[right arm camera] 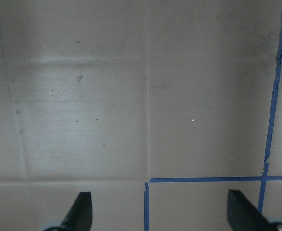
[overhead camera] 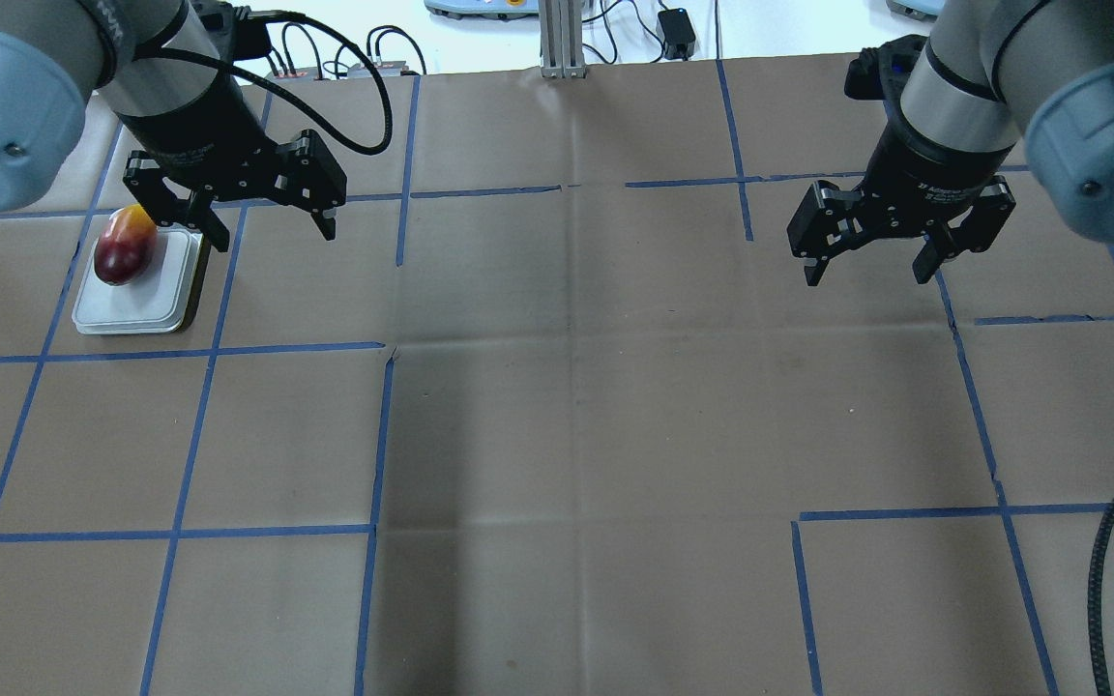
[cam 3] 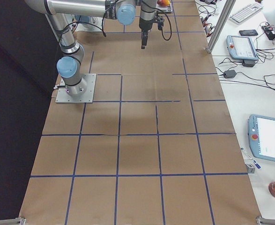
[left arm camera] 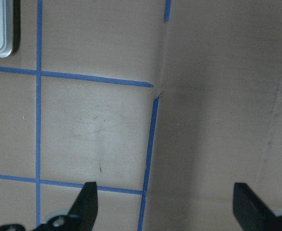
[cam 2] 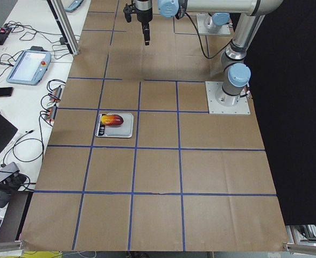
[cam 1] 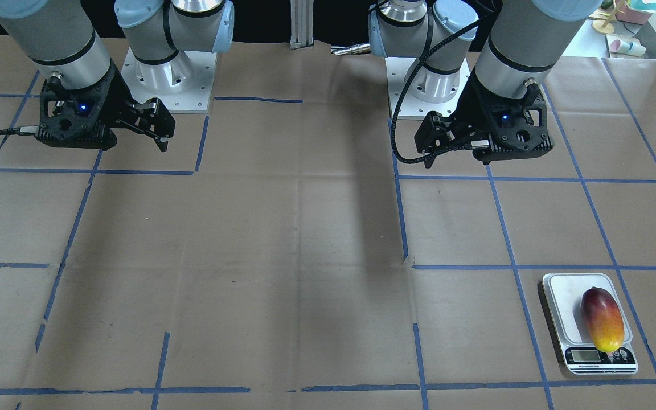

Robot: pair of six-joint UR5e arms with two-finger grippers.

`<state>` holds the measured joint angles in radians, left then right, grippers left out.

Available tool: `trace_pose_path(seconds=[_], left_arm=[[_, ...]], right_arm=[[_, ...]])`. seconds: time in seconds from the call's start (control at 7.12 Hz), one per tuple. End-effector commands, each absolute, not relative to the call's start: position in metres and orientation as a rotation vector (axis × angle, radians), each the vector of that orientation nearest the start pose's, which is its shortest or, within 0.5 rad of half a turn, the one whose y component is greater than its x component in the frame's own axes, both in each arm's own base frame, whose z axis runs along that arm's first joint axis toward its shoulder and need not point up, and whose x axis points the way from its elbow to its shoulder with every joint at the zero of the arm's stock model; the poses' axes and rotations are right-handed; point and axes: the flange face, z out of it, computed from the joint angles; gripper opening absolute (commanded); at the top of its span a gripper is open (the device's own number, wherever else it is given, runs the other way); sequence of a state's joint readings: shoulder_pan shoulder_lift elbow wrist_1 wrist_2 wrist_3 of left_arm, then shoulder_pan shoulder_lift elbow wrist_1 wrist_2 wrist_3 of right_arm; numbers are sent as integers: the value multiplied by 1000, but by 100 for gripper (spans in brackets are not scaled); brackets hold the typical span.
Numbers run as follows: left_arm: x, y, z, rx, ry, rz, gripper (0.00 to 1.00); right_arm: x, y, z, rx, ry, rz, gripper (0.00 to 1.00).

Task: Weigh mango

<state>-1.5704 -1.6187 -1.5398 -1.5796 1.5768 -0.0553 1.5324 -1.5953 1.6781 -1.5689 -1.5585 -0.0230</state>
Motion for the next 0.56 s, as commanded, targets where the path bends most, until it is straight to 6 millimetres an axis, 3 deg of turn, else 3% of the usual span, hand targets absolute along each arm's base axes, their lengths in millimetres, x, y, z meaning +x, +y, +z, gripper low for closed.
trace_pose_path(seconds=[0.0,0.42], left_arm=[[-133,-509,480,-12,3135,34,100],[-133,-510,479,-14,3141,34,100]], right_arm=[[116,-476,447,25,3124,131,100],[116,-476,447,25,3124,131,100]])
